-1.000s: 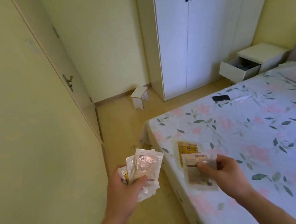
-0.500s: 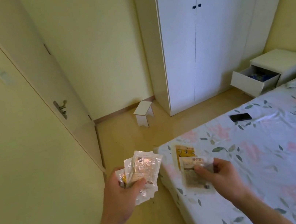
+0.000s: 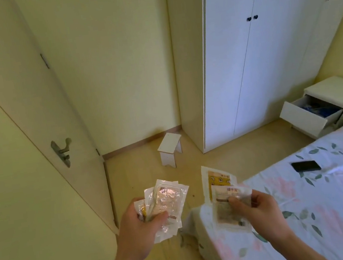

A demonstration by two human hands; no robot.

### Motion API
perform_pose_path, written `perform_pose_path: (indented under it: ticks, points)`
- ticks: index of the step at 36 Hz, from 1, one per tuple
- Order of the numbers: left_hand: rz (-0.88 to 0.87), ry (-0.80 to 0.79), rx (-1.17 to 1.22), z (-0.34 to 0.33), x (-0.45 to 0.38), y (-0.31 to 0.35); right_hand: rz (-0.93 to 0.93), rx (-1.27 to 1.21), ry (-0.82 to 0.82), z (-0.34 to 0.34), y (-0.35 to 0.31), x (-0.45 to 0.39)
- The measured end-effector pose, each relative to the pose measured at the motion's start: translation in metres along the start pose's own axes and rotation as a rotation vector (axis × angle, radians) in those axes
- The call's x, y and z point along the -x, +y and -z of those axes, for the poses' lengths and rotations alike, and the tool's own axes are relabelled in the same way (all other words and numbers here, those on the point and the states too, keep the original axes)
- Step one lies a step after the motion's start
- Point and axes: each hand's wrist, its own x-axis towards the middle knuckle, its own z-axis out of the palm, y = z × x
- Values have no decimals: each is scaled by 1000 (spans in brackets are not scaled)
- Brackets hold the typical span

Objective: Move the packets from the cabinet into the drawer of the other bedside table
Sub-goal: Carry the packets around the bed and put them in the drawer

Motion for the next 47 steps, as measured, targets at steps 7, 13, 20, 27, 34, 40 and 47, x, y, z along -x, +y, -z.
perform_pose_path:
  ticks: [7, 13, 20, 27, 34, 40, 47]
  points:
    - [-29, -139, -82, 12, -119, 25, -62, -68, 148, -34, -13, -56]
    - [-57, -282, -97, -16, -206, 55, -91, -84, 275, -41, -22, -117]
    - [-66, -355, -103, -55, -310, 87, -120, -135, 337, -52, -25, -226]
    - [-88, -355, -118, -83, -409, 130, -131, -47, 278, -58, -44, -338]
    - [-58, -398, -153, -120, -501, 161, -48, -135, 313, -43, -93, -425]
    - [-52, -507, -190, -172, -581, 181, -93, -173, 442, -24, -90, -495]
    - [-74, -603, -205, -227, -690, 208, -148, -208, 526, -16, -99, -589]
